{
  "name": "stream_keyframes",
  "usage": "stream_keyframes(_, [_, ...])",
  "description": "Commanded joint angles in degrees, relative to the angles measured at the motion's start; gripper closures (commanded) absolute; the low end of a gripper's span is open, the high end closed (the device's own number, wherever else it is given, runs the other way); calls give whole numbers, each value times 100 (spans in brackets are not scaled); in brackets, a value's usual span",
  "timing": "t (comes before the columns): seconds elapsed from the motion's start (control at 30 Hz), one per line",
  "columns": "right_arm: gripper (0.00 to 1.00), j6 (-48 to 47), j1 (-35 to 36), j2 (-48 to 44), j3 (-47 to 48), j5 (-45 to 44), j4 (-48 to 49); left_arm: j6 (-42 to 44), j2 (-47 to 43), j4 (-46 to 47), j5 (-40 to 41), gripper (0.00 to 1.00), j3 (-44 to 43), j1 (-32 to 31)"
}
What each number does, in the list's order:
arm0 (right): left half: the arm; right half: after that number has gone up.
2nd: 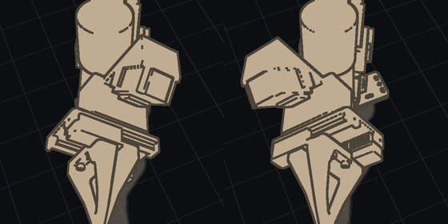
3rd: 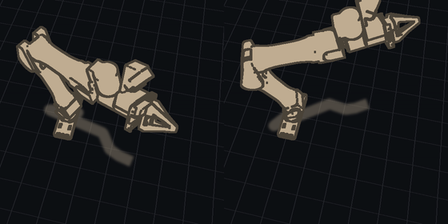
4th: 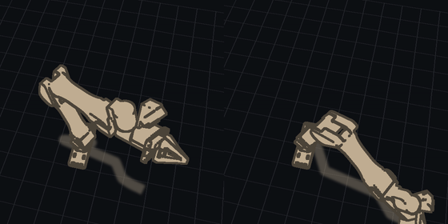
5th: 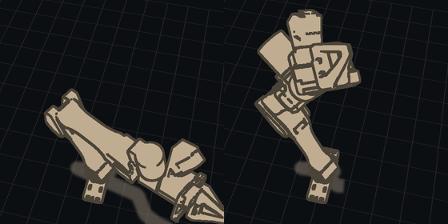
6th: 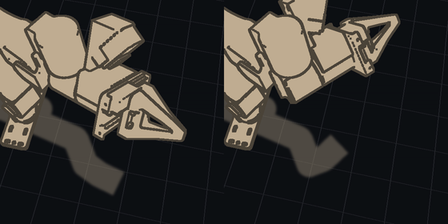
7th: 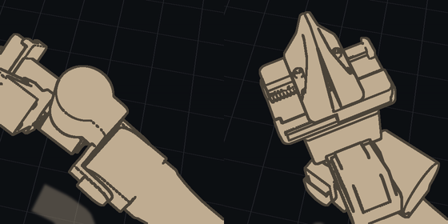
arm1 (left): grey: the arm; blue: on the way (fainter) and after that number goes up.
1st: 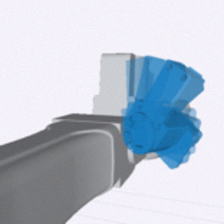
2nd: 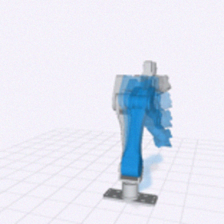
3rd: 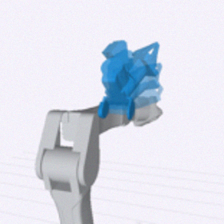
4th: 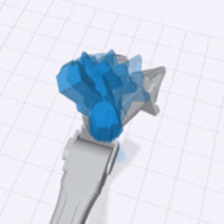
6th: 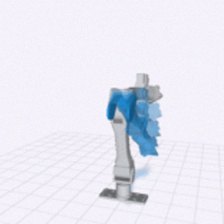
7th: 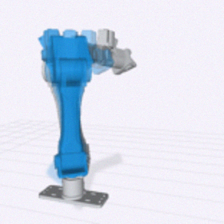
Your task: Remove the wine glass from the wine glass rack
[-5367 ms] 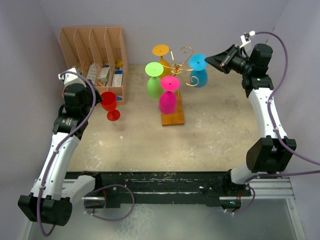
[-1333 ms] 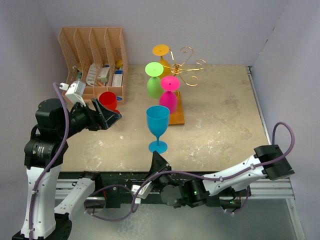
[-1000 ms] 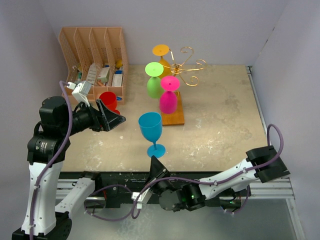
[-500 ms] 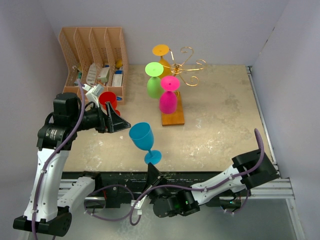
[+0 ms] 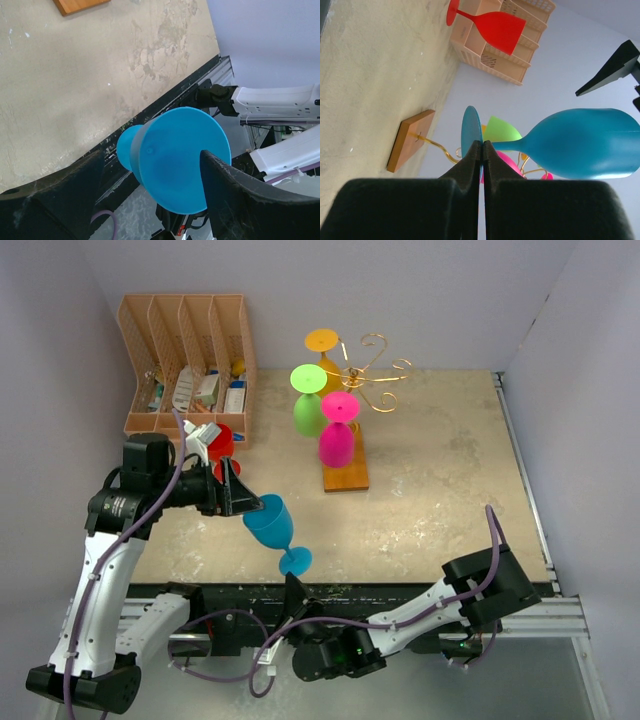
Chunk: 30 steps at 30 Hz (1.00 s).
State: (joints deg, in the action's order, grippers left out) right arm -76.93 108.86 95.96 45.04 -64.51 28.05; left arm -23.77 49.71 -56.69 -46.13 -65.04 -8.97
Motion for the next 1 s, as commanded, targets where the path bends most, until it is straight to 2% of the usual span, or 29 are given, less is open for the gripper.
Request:
stream_keyframes(0.0, [100, -188, -51, 55, 283, -94, 486, 211, -61, 118, -221, 27, 95, -88])
stream_keyframes(0.13, [100, -304, -122, 98, 355, -140, 617, 241, -48, 223, -461, 45, 217, -156])
stream_keyframes(0.2, [100, -359, -148, 94, 352, -157, 692, 250, -39, 271, -562, 58, 268, -182])
stream_keyframes(0.4, [100, -380, -188, 0, 322, -185, 746, 263, -50, 332, -670, 70, 346, -210])
stream_keyframes(0.53, [100, -333, -197, -61, 296, -217, 739, 268, -42, 341, -642, 85, 364, -210])
stream_keyframes(0.63, [100, -253, -192, -135, 289, -273, 798, 237, -33, 278, -277, 86, 297, -209])
stream_keyframes(0.7, [88, -194, -188, -208, 271, -338, 774, 234, -5, 183, 117, 89, 190, -210])
stream_keyframes(0.8, [70, -42, -183, -330, 264, -435, 644, 192, 14, 103, 784, 100, 1, -210])
stream_keyframes(0.83, [45, 19, -182, -374, 261, -443, 595, 162, 6, 97, 1036, 100, -56, -210])
stream_keyframes(0.87, [34, 83, -181, -415, 267, -448, 523, 120, -20, 139, 1212, 100, -90, -210])
stream_keyframes(0.97, [19, 281, -140, -518, 286, -444, 328, -5, -82, 228, 1666, 100, -252, -210])
